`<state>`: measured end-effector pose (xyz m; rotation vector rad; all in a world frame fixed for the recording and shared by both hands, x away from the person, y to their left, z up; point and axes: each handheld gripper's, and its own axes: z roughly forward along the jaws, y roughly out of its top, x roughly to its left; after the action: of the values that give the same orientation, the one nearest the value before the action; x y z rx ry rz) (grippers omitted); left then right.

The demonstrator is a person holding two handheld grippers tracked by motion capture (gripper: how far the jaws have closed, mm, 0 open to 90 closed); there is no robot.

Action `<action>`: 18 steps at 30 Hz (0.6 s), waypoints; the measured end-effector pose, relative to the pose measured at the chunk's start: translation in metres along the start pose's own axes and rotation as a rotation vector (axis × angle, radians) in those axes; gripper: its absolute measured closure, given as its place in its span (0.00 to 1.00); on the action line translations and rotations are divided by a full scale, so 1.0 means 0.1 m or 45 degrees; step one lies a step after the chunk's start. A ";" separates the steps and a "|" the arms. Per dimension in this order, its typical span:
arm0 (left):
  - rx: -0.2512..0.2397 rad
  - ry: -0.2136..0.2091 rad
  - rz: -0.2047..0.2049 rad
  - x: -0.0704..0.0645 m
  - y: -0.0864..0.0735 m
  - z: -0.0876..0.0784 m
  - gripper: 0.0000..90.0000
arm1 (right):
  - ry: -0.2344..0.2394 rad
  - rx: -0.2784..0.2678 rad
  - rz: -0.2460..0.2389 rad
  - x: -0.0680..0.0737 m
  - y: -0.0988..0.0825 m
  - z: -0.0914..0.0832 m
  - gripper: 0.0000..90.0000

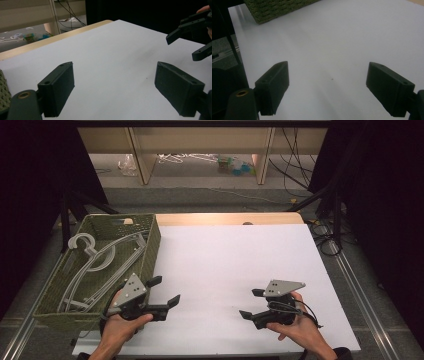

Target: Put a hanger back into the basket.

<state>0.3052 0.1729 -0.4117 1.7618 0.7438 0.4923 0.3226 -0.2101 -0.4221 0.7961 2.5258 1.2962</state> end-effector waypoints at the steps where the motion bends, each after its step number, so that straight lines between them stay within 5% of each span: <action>1: 0.000 0.003 -0.003 -0.01 -0.02 0.01 0.18 | 0.003 -0.006 -0.007 0.00 0.00 0.00 0.22; 7: -0.007 0.000 0.040 -0.09 -0.16 0.00 0.18 | -0.005 -0.017 0.004 0.05 -0.06 0.00 0.22; 9: -0.023 -0.001 0.003 -0.11 -0.19 -0.02 0.18 | -0.002 -0.016 0.018 0.07 -0.10 -0.02 0.22; 14: 0.022 -0.001 0.111 -0.15 -0.27 -0.01 0.18 | -0.017 -0.060 0.042 0.13 -0.19 -0.09 0.21; 18: 0.029 -0.017 0.100 -0.17 -0.29 -0.01 0.18 | -0.016 -0.088 0.060 0.17 -0.26 -0.13 0.20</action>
<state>0.2857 0.1669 -0.4382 1.8190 0.6754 0.5266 0.2930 -0.2220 -0.4339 0.8513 2.4520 1.3802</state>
